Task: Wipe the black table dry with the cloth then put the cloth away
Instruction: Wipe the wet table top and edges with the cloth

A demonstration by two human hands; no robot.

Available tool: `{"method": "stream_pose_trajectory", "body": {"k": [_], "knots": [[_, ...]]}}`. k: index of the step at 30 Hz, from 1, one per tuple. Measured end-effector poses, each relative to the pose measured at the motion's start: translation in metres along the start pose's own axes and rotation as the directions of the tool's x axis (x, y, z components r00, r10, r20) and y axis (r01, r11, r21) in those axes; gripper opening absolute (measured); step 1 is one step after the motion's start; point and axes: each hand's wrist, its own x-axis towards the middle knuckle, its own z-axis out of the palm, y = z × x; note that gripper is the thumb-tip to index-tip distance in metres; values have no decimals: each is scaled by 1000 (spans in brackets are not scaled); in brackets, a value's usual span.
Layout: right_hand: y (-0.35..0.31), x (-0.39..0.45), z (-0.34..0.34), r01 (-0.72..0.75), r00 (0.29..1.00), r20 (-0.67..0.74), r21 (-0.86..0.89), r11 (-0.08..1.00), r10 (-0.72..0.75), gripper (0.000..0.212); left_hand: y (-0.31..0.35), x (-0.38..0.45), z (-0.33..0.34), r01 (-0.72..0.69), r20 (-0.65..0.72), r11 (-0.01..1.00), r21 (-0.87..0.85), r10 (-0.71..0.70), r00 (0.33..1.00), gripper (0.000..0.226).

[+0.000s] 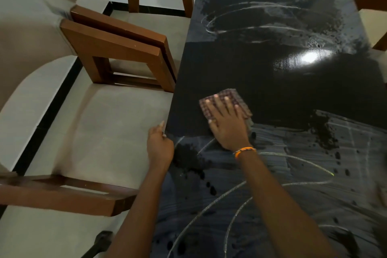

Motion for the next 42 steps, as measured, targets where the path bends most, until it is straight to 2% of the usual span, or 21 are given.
{"method": "stream_pose_trajectory", "body": {"k": [4, 7, 11, 13, 17, 20, 23, 25, 27, 29, 32, 35, 38, 42], "knots": [[84, -26, -13, -250, 968, -40, -43, 967, 248, 63, 4, -4, 3, -25, 22, 1000, 1, 24, 999, 46], [122, -46, -20, -457, 888, -64, 2, 889, 456, 69, 0, -2, 3, -30, 34, 999, 12, 30, 999, 47], [106, -47, -15, -620, 774, -98, 81, 780, 626, 72, -5, 0, 3, -43, 34, 999, 20, 42, 999, 51], [77, -38, -8, -632, 762, -112, 86, 770, 638, 70, -6, 1, 3, -44, 24, 999, 19, 44, 999, 53], [4, -19, 6, -425, 901, -61, 63, 903, 429, 69, -4, -3, 7, -58, 24, 997, 47, 57, 998, 51], [-59, -10, 15, -133, 990, -41, 45, 990, 134, 65, -7, -8, 11, -86, 11, 994, 63, 85, 996, 49], [-77, -12, 14, 73, 997, -13, 92, 993, -72, 63, -7, -19, 18, -115, -31, 988, 107, 119, 992, 48], [-58, -16, 10, 133, 991, -27, 97, 986, -131, 61, 0, -31, 28, -177, -55, 953, 246, 196, 979, 53], [-29, -24, 6, 147, 989, -42, 69, 987, -144, 60, 13, -45, 43, -281, 0, 895, 347, 300, 954, 59], [6, -35, 1, 84, 996, -46, 60, 995, -82, 60, 28, -58, 63, -382, 93, 843, 378, 376, 922, 62], [80, -64, -10, -88, 994, -63, 24, 996, 90, 61, 51, -83, 100, -507, 217, 780, 368, 458, 862, 62], [167, -104, -25, -295, 954, -62, 1, 956, 294, 62, 71, -109, 136, -602, 337, 733, 316, 507, 794, 61], [245, -150, -37, -511, 858, -78, -15, 860, 508, 63, 86, -132, 167, -670, 456, 682, 292, 516, 725, 62], [321, -200, -49, -710, 696, -111, 43, 703, 710, 67, 96, -148, 189, -700, 530, 630, 336, 488, 693, 71]]}}
